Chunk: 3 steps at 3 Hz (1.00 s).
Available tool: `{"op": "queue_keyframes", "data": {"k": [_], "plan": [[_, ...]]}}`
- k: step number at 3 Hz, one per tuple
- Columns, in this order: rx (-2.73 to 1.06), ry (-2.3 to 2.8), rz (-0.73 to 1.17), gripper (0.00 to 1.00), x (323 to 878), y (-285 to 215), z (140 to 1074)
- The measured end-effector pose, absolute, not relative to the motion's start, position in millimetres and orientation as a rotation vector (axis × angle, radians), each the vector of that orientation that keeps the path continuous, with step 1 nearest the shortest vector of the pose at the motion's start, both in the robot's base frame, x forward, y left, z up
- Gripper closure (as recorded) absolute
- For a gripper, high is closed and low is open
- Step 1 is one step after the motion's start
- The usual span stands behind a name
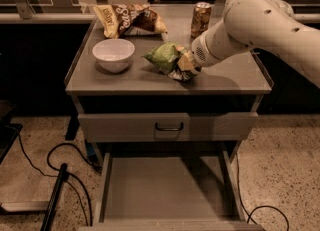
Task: Pick green jalapeno chip bag from middle drawer and place on counter
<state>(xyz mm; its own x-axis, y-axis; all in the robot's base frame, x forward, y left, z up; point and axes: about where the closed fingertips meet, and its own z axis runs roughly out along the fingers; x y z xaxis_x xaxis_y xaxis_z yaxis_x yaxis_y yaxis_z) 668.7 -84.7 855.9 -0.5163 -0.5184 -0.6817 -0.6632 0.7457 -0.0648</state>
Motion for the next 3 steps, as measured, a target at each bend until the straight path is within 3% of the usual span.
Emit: {"op": "queue_keyframes", "data": {"k": [3], "plan": [[-0.883, 2.236, 0.265, 0.13, 668.7, -84.6, 855.8]]}}
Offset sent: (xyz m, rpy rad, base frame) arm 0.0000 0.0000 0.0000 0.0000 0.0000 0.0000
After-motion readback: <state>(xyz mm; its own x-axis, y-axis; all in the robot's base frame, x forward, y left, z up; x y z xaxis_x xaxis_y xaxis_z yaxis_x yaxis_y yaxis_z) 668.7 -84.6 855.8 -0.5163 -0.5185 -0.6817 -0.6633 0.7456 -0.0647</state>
